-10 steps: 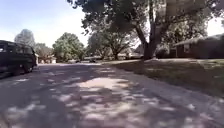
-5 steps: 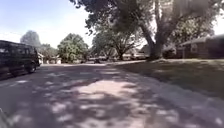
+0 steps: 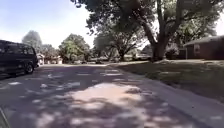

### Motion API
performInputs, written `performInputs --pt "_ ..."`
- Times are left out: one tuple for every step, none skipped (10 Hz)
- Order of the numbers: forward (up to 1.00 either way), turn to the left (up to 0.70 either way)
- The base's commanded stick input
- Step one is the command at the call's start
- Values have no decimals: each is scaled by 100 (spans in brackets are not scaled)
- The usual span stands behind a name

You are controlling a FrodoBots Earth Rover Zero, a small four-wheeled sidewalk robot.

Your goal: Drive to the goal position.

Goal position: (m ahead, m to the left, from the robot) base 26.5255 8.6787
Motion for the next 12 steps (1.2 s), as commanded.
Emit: performInputs --pt "69 3" --pt "69 3" --pt "69 3" --pt "69 3" --pt "69 3" --pt "69 3" --pt "69 3" --pt "69 3" --pt "69 3" --pt "69 3" --pt "69 3" --pt "69 3"
